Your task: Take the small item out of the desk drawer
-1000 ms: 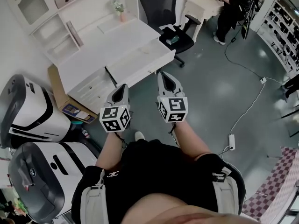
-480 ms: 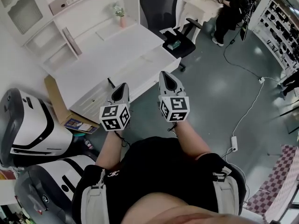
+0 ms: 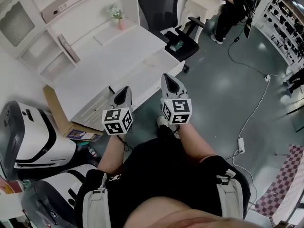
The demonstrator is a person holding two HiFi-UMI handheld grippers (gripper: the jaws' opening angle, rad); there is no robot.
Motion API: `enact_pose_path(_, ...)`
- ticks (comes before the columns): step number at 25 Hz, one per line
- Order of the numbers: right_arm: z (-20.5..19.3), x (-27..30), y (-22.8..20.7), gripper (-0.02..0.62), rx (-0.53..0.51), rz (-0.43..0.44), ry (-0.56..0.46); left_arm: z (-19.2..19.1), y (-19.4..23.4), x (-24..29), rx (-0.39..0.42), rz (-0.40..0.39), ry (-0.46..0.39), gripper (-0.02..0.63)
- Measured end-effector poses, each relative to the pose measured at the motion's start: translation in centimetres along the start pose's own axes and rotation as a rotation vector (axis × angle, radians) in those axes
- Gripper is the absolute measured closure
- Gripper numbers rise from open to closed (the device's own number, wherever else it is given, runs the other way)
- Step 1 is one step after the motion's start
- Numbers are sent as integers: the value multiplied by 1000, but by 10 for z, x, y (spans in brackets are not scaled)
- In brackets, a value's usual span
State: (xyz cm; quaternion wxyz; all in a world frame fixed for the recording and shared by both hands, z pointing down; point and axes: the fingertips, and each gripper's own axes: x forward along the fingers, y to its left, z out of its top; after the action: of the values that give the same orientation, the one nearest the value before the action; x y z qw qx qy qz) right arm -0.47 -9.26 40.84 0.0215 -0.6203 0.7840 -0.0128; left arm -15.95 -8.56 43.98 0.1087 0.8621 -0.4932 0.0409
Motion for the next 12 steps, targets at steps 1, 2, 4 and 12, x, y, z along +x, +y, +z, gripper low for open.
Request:
enact_pose_path(1,-1,7,-3,598,3,3,0,2,2,6,2,3,-1,592)
enact_pose_path(2,-1,14,-5,598,4,7,0,3,5,12,4,7,-1,592)
enact_pose_path(4,-1,31,-10,598,8,17,0,8,10,26,9,14,0,592)
enact_pose_path(12,-1,104,-42,598,31,45,6,27,31,96,23,39,12,592)
